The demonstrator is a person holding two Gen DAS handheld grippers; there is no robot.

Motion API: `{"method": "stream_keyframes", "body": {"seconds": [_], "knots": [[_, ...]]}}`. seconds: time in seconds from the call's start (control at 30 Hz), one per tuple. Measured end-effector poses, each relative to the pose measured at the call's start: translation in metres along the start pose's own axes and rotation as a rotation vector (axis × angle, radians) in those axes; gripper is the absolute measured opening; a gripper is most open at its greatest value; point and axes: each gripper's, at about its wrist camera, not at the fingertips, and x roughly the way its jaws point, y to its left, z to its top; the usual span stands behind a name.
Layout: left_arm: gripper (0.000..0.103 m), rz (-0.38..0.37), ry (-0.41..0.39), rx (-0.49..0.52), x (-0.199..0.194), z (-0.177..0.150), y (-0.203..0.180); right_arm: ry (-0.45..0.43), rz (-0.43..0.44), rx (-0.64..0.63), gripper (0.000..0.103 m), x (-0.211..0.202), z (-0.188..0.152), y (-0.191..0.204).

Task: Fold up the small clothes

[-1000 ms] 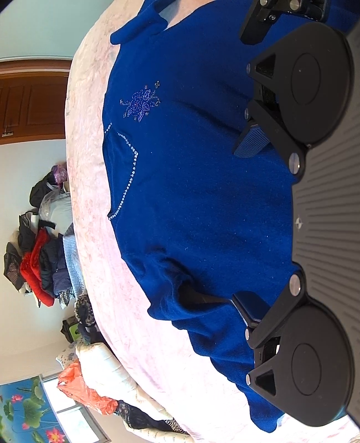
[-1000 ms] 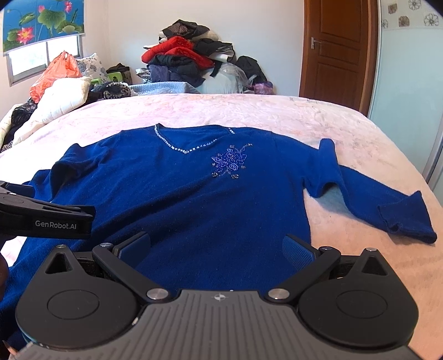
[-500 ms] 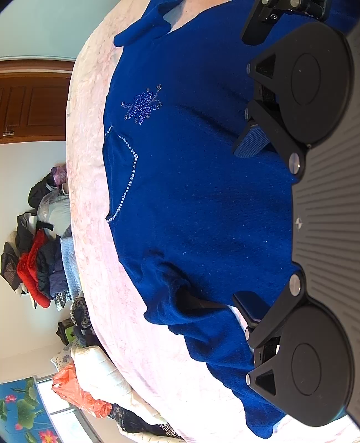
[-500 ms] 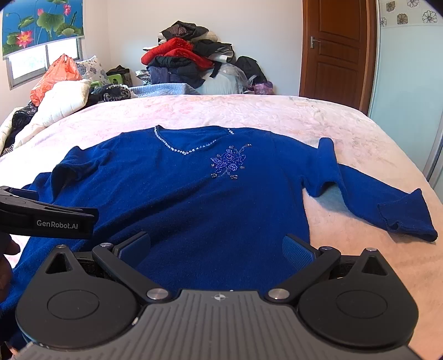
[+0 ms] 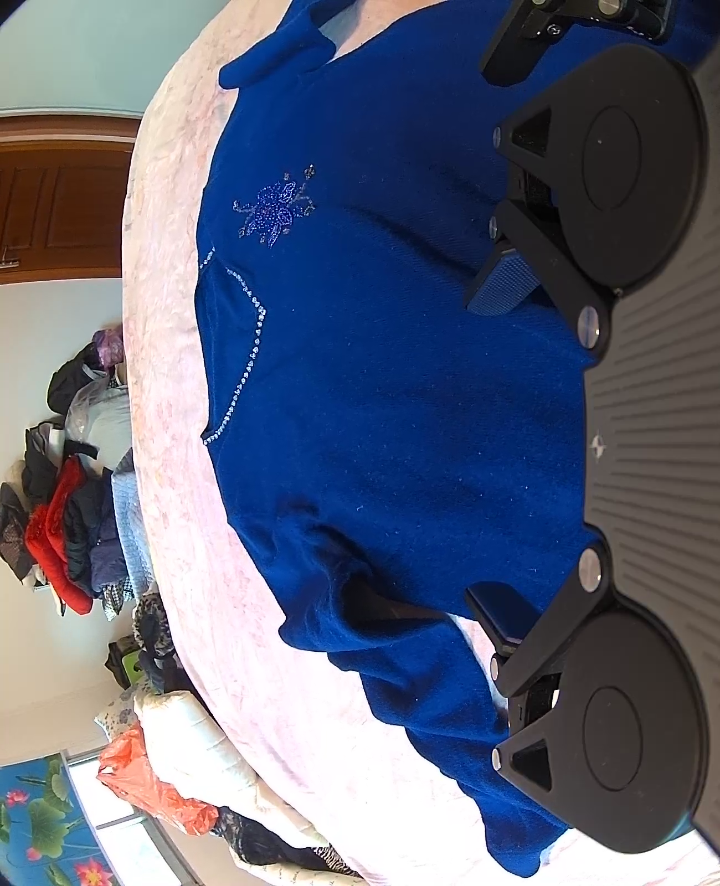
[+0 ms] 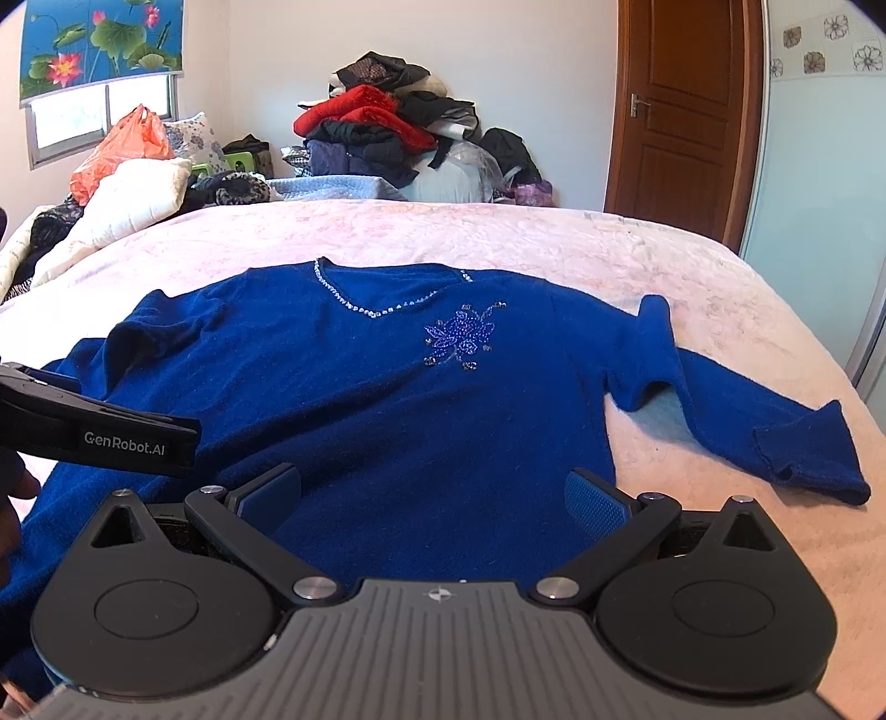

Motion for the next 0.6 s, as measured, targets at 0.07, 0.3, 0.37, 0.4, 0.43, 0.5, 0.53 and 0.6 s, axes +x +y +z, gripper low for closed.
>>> {"method": "stream_keyframes", "body": {"seconds": [0.07, 0.3, 0.37, 0.4, 0.43, 0.5, 0.53, 0.6], "knots": [[0.103, -0.004, 0.001, 0.003, 0.0, 0.0, -0.001, -0.012, 0.008, -0.009, 0.102, -0.001, -0.001, -0.001], [0.103, -0.024, -0.012, 0.024, 0.001, 0.006, -0.013, 0.001, 0.005, 0.01, 0.102, 0.0, -0.003, -0.012], [0.103, -0.028, -0.021, 0.034, 0.001, 0.007, -0.019, -0.003, 0.002, 0.037, 0.102, -0.001, -0.003, -0.02], [0.103, -0.031, -0.023, 0.039, 0.001, 0.008, -0.022, 0.0, -0.007, 0.049, 0.102, 0.0, -0.004, -0.025], [0.103, -0.037, -0.022, 0.042, 0.002, 0.009, -0.024, 0.002, -0.019, 0.057, 0.102, 0.0, -0.004, -0.03], [0.103, -0.058, -0.013, 0.044, 0.005, 0.011, -0.029, -0.01, -0.056, 0.07, 0.101, 0.0, -0.005, -0.043], [0.103, -0.066, -0.007, 0.046, 0.006, 0.012, -0.032, -0.021, -0.079, 0.083, 0.1, 0.0, -0.006, -0.05], [0.103, -0.076, 0.0, 0.052, 0.008, 0.014, -0.038, -0.047, -0.13, 0.121, 0.095, 0.0, -0.008, -0.07]]}}
